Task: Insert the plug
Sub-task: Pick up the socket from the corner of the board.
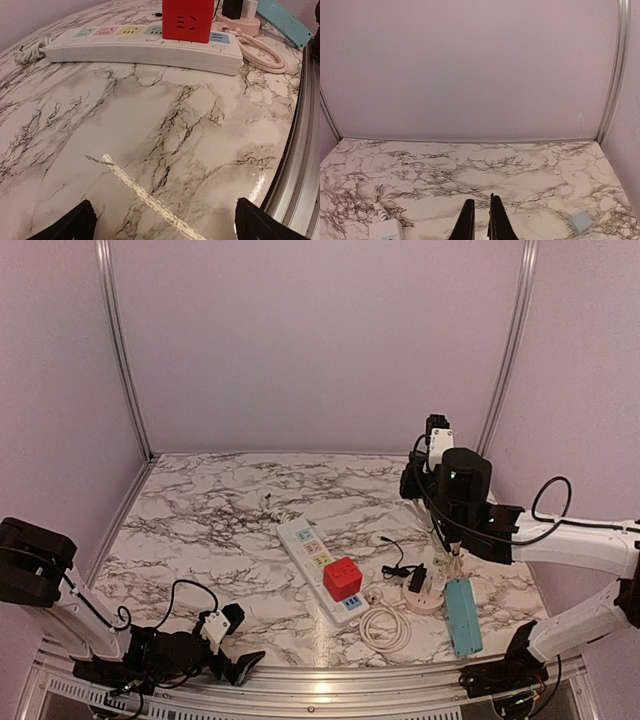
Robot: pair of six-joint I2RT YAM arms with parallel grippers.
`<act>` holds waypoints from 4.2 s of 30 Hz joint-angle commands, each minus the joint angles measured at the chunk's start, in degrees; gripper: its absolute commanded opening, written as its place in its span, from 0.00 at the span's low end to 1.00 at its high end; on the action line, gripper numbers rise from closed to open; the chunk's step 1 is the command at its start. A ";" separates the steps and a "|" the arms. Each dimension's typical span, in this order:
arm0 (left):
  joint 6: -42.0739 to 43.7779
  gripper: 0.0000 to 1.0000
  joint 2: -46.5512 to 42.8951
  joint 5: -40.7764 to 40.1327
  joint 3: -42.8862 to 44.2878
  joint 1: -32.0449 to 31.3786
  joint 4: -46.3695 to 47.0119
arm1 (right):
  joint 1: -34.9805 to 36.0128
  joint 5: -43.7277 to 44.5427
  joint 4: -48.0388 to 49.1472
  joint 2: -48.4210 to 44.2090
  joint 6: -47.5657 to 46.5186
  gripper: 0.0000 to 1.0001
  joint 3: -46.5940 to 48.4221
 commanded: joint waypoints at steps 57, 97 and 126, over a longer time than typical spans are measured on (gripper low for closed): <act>0.74 0.99 0.07 -0.14 0.84 -0.34 0.92 | 15.97 -12.70 9.13 1.01 -6.72 0.00 10.08; 1.42 0.99 9.27 -3.42 7.19 -0.80 -3.37 | 16.83 -9.79 10.50 4.77 -7.32 0.00 7.54; 6.17 0.99 3.05 8.27 -2.89 -1.11 18.53 | 23.28 -12.90 2.32 3.94 -10.74 0.00 17.24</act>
